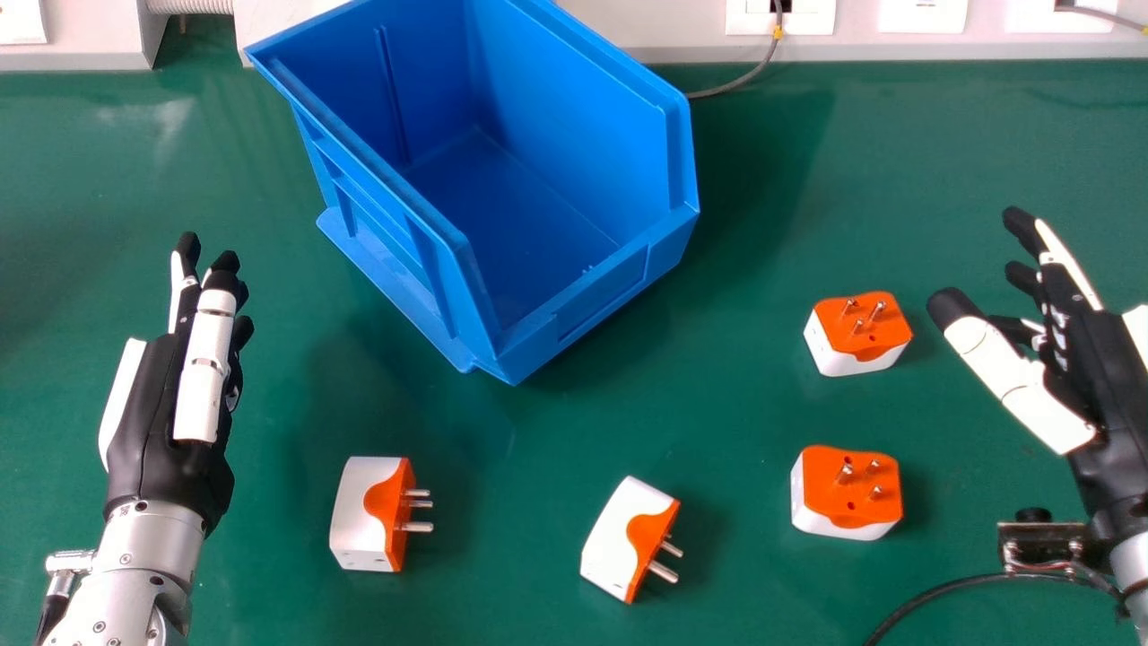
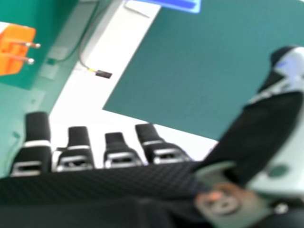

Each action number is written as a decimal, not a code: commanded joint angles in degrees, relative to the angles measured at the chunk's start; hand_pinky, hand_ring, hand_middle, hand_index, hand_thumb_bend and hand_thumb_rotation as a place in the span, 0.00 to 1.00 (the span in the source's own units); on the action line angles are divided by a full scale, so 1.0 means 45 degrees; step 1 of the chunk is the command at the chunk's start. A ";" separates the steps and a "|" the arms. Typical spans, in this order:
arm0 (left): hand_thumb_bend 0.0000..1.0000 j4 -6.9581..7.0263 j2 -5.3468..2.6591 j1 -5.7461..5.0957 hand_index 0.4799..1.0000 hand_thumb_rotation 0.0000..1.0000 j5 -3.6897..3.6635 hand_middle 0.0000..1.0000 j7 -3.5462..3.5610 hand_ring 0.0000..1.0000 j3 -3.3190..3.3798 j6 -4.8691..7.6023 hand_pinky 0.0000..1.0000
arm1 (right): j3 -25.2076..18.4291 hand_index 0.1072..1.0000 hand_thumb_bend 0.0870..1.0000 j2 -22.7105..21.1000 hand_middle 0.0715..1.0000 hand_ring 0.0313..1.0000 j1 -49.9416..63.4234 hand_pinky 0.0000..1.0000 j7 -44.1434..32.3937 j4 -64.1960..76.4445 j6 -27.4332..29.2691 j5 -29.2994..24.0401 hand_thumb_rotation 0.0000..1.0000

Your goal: Pick all objects and put in blue box

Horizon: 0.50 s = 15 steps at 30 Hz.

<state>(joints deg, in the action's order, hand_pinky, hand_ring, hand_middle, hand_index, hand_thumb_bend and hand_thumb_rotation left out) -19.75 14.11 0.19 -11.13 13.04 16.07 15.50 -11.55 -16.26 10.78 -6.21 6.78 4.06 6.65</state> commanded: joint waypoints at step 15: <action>0.26 0.0582 0.0205 -0.0025 1.00 1.00 0.0233 1.00 -0.0060 1.00 -0.0066 -0.0173 1.00 | -0.0095 0.92 0.38 -0.0273 0.97 0.94 -0.0044 0.82 -0.0089 0.0272 0.0239 0.0003 0.73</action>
<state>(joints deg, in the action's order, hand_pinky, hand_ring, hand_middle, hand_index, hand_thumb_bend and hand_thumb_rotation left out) -18.76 14.48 0.16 -10.56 12.99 15.97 14.30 -11.55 -16.26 10.89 -6.60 6.86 4.06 6.67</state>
